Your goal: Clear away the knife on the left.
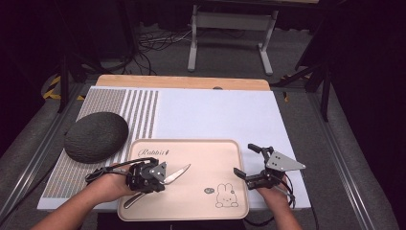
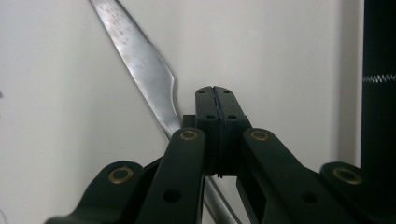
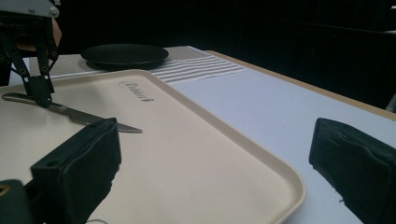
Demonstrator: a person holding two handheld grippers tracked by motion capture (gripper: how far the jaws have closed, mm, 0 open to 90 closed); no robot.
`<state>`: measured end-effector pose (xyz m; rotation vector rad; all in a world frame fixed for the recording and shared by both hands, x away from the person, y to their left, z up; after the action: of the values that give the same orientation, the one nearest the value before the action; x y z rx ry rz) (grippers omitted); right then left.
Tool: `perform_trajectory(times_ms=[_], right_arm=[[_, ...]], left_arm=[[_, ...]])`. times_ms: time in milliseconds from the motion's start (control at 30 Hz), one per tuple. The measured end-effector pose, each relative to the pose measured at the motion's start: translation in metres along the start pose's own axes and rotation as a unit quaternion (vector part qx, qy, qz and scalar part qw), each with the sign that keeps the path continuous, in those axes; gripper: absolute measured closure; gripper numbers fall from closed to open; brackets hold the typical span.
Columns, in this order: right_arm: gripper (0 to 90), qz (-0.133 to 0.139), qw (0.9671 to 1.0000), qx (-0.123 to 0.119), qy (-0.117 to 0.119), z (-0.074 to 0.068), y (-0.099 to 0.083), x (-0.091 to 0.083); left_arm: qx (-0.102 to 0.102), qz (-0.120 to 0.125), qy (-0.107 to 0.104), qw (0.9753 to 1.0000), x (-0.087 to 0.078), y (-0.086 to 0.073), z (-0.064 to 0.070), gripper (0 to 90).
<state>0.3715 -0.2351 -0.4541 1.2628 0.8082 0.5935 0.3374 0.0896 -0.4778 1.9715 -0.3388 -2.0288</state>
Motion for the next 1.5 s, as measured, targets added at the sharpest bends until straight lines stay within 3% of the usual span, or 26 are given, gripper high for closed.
perform_trajectory(times_ms=[367,533,633,1000,1500], right_arm=[[3.1,0.001,1.0,0.0,0.0,0.0,0.0,0.0],[3.1,0.002,1.0,0.0,0.001,0.0,0.0,0.001],[3.1,0.001,1.0,0.001,0.002,0.0,0.0,0.001],[3.1,0.0,1.0,0.003,0.004,-0.001,-0.001,0.001],[3.1,0.001,1.0,0.006,0.004,0.0,-0.001,0.001]], left_arm=[[-0.003,-0.024,-0.011,0.9996,0.007,-0.005,0.0,89.9],[-0.015,-0.026,-0.007,0.9995,0.007,-0.007,-0.002,89.9],[-0.034,-0.021,-0.005,0.9992,0.007,-0.008,-0.005,89.9],[-0.048,-0.023,0.013,0.9985,0.006,-0.008,-0.014,89.9],[-0.069,-0.031,0.025,0.9968,0.0,-0.02,-0.02,89.9]])
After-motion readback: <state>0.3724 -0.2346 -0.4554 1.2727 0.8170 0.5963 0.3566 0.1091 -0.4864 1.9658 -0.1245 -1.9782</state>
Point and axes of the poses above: each handheld gripper's, and its own axes: x roughly forward along the jaws, y roughly out of its top, z roughly to its right, the point moved 6 cm from there along x, roughly forward along the jaws
